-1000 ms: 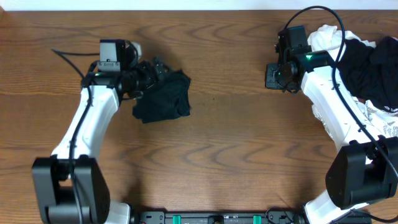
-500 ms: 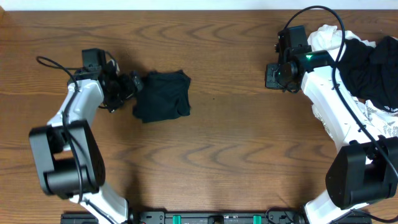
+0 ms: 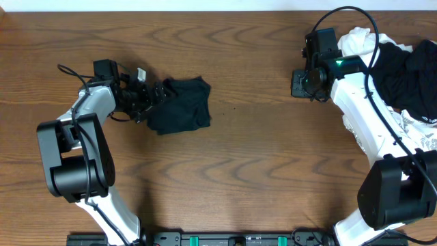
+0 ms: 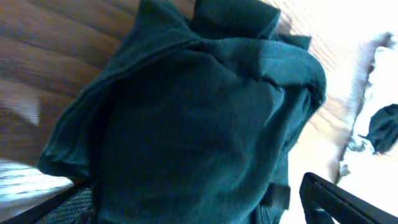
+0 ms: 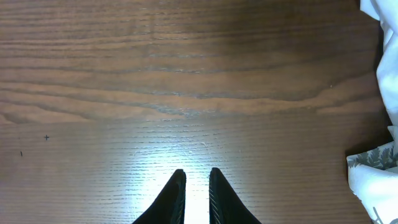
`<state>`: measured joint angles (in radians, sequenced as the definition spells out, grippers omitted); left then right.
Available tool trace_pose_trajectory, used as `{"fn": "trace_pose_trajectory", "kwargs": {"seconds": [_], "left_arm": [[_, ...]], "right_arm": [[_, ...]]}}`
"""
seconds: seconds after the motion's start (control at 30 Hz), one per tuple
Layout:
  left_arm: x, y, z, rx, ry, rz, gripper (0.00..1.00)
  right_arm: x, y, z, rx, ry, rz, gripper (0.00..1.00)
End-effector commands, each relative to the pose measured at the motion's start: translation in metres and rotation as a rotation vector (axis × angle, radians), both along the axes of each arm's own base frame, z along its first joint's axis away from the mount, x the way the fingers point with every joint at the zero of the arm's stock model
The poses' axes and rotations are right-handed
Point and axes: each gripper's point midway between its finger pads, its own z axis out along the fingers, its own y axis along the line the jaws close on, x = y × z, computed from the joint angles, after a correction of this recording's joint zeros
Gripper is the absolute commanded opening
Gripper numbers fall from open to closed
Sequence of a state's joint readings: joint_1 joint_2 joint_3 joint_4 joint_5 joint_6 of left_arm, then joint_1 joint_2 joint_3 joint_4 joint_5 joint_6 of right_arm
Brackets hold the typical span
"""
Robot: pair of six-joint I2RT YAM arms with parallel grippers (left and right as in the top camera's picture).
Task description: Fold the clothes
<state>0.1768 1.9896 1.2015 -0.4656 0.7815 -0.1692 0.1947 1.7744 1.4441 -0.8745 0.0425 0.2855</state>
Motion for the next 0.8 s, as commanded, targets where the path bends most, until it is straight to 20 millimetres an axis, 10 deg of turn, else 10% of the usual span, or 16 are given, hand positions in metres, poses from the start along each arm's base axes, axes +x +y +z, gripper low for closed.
{"fn": "trace_pose_trajectory", "kwargs": {"seconds": [0.0, 0.1, 0.37, 0.6, 0.77], "left_arm": [[-0.017, -0.004, -0.026, -0.008, 0.085, -0.023, 0.99], [-0.018, -0.004, -0.026, -0.009, 0.09, -0.023, 0.74], [-0.018, -0.004, -0.026, -0.006, 0.083, -0.027, 0.56], [-0.014, -0.003, -0.026, 0.0, 0.056, -0.036, 0.1], [-0.008, 0.002, -0.024, 0.002, 0.038, -0.016, 0.06]], "right_arm": [[0.0, -0.004, -0.005, -0.009, 0.012, -0.022, 0.13], [0.0, -0.004, -0.005, -0.009, 0.011, -0.022, 0.13], [0.0, -0.003, -0.005, -0.003, 0.012, -0.028, 0.13], [0.001, -0.003, -0.005, -0.002, 0.009, -0.027, 0.14], [0.001, -0.002, -0.005, 0.001, 0.01, -0.026, 0.14]]}}
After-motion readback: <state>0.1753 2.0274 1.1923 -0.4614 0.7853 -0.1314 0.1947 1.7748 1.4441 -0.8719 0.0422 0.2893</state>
